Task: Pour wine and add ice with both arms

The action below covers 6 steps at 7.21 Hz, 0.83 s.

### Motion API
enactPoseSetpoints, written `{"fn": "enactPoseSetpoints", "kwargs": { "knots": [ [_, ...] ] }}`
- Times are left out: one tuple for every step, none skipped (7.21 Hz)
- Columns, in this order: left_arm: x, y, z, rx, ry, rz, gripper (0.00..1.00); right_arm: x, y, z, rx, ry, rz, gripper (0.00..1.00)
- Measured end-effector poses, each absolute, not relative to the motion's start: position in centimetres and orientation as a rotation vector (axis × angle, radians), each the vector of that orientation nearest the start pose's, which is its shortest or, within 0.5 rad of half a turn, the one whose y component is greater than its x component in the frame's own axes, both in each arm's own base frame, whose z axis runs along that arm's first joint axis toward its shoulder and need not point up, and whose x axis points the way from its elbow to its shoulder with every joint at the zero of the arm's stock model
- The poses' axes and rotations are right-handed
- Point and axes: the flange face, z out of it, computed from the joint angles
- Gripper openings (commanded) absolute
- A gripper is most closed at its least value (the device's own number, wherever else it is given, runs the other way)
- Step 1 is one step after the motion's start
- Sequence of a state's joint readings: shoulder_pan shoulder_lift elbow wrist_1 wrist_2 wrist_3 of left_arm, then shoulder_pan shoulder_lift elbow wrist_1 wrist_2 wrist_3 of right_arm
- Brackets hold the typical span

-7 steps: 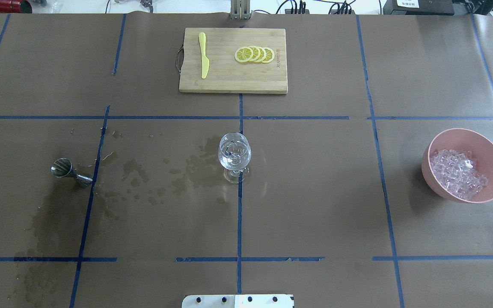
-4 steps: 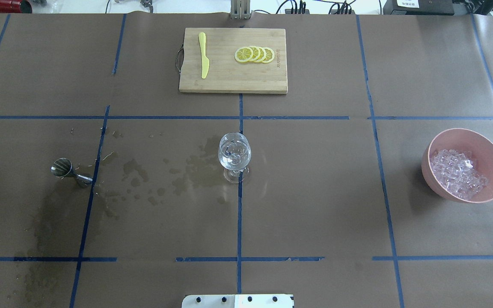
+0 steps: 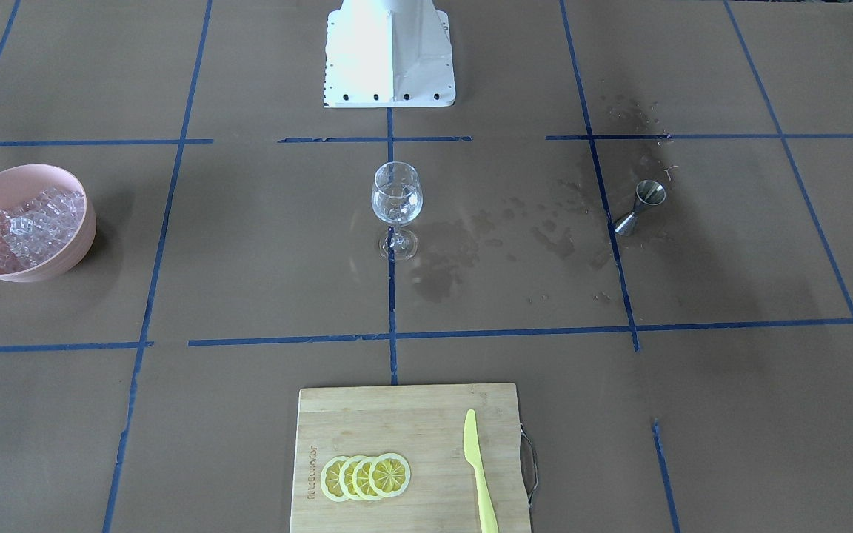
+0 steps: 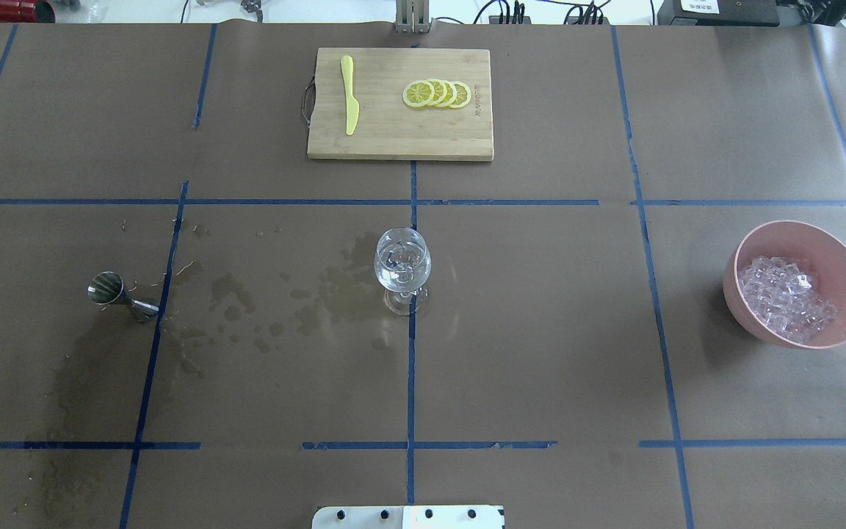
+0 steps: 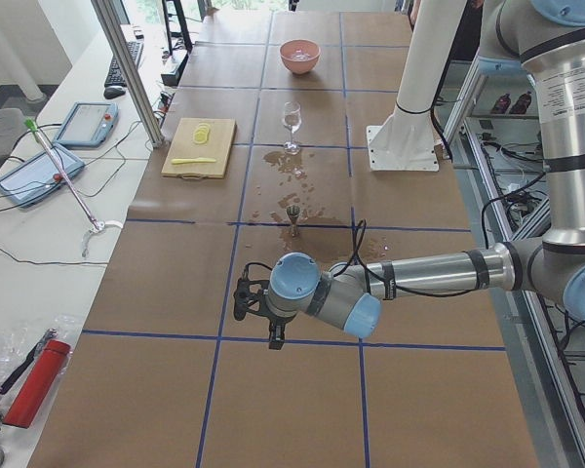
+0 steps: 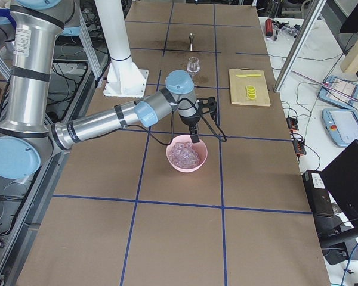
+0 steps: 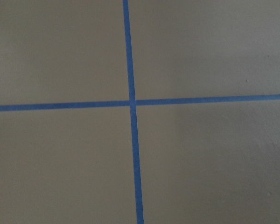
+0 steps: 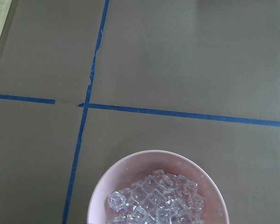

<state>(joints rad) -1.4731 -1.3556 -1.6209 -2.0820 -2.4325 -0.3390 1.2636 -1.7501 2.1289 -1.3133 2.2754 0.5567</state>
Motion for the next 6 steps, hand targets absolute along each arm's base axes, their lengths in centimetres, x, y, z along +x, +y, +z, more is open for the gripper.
{"fn": "enactPoseSetpoints", "kwargs": {
  "knots": [
    [-0.1, -42.3, 66.9, 0.065, 0.896, -0.063, 1.0, -9.8, -41.3, 42.9, 0.257, -0.834, 0.02, 1.0],
    [1.0, -42.7, 66.6, 0.032, 0.891, -0.052, 1.0, -13.5, -40.9, 42.9, 0.272, -0.806, 0.021, 1.0],
    [1.4, -43.0, 66.3, 0.025, 0.889, -0.046, 1.0, -16.9, -40.6, 44.0, 0.316, -0.806, 0.019, 0.99],
    [1.6, -43.2, 66.1, 0.025, 0.889, -0.042, 1.0, -18.8, -40.4, 45.8, 0.347, -0.823, 0.022, 0.92],
    [1.6, -43.2, 66.1, 0.024, 0.887, -0.042, 1.0, -19.4, -40.1, 47.2, 0.357, -0.83, 0.022, 0.91],
    [1.6, -43.1, 66.2, 0.023, 0.886, -0.042, 1.0, -19.3, -39.5, 48.2, 0.358, -0.833, 0.014, 0.91]
  ]
}}
